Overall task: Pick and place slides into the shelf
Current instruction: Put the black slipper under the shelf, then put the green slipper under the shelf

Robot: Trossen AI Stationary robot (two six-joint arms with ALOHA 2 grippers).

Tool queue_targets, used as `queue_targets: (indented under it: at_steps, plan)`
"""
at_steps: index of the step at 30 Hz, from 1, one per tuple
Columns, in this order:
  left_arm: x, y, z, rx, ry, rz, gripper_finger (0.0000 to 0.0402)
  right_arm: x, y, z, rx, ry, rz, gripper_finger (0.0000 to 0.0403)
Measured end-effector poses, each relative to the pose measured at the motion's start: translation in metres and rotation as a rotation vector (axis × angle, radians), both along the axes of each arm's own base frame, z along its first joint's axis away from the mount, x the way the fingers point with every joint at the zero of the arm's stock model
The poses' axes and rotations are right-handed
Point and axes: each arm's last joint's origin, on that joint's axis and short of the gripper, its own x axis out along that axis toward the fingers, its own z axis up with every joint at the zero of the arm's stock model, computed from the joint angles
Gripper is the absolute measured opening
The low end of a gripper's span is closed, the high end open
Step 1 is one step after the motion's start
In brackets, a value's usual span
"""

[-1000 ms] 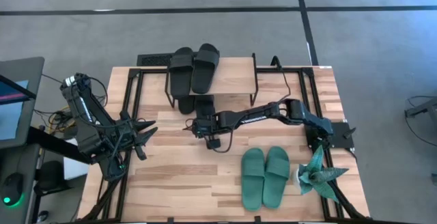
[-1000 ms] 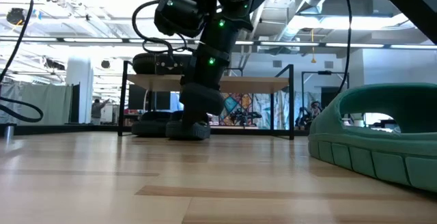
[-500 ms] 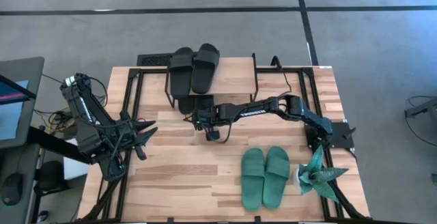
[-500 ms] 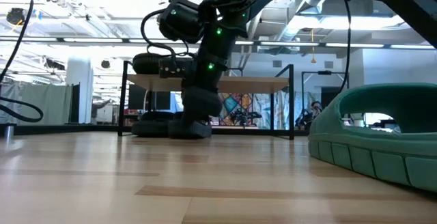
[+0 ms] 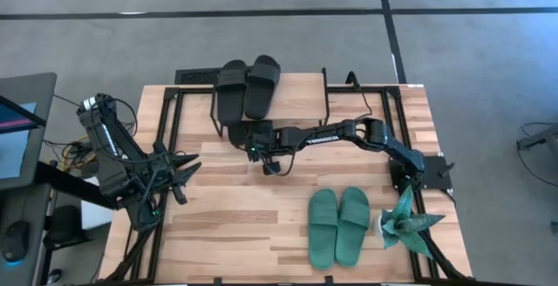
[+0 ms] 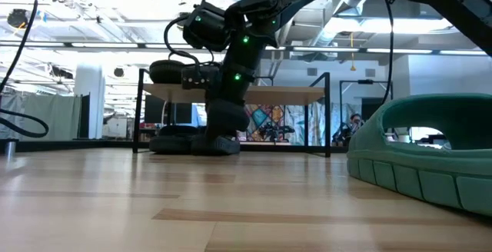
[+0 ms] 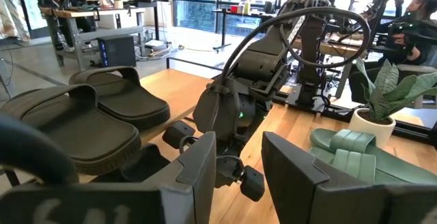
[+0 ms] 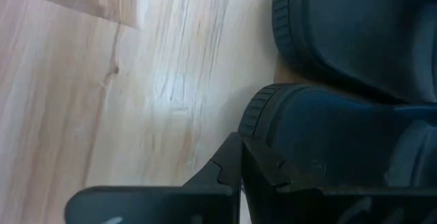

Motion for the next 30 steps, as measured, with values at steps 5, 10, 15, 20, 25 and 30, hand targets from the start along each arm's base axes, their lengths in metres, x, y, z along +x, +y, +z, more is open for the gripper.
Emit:
queue_targets:
  at_steps: [5, 10, 15, 20, 25, 30]
  plan:
    - [0.000, 0.000, 0.000, -0.001, -0.001, 0.000, 0.0109, 0.002, -0.001, 0.001, 0.000, -0.024, -0.003, 0.0000]
    - [0.000, 0.000, 0.000, -0.008, -0.006, 0.001, 0.0109, 0.003, 0.006, 0.001, 0.004, -0.039, -0.001, 0.0000]
    - [0.000, -0.001, 0.000, -0.014, -0.012, 0.001, 0.0109, 0.002, 0.014, 0.001, 0.022, -0.032, -0.013, 0.0009]
    - [0.001, -0.002, 0.000, -0.025, -0.018, 0.001, 0.0109, 0.001, 0.029, 0.000, 0.080, -0.032, -0.041, 0.0044]
    - [0.001, -0.002, 0.000, -0.022, -0.017, 0.000, 0.0109, -0.004, 0.050, 0.000, 0.071, 0.004, -0.057, 0.0080]
    - [0.001, -0.002, 0.000, -0.015, -0.014, 0.000, 0.0109, -0.009, 0.074, 0.006, 0.072, 0.011, -0.061, 0.0096]
